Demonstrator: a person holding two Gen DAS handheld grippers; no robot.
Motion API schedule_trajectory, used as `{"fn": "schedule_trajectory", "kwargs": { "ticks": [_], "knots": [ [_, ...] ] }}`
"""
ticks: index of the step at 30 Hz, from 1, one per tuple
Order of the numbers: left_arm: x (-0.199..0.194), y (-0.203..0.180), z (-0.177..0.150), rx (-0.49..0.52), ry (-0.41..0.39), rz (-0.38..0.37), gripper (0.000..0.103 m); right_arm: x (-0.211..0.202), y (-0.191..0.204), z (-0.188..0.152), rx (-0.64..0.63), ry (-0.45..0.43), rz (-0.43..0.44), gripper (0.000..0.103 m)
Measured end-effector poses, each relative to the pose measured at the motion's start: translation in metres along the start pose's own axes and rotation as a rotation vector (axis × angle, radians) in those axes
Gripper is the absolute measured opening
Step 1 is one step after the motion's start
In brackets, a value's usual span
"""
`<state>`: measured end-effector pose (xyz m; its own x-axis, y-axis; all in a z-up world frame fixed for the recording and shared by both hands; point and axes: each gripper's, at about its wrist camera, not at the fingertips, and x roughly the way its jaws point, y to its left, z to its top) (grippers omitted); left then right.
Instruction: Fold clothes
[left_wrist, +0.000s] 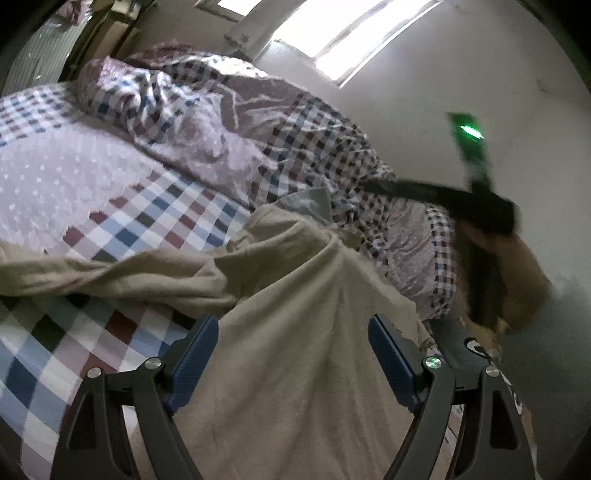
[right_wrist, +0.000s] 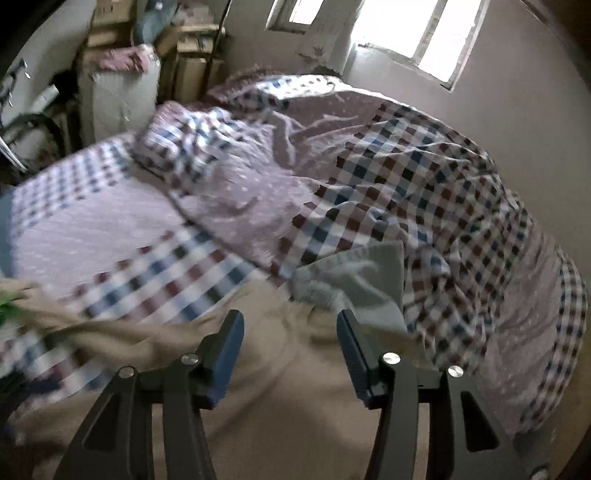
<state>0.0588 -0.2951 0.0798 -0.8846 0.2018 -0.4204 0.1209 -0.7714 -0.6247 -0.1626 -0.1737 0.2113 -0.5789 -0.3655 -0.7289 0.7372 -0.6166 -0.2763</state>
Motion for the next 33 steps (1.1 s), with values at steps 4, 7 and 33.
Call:
{"fn": "schedule_trajectory", "kwargs": {
  "ticks": [4,7,33],
  "knots": [
    [-0.014,-0.001,0.005,0.015,-0.025,-0.013,0.086,-0.094,0.0,-0.046,0.071,-0.035,0.039,0.06],
    [-0.024,-0.002,0.009,0.027,-0.044,-0.022,0.086,-0.159,0.002,-0.086,0.137,-0.061,0.059,0.067],
    [0.01,-0.147,-0.095,0.157,0.146,-0.324,0.089,-0.257,-0.194,-0.595,1.607,-0.15,-0.02,0.08]
  ]
}}
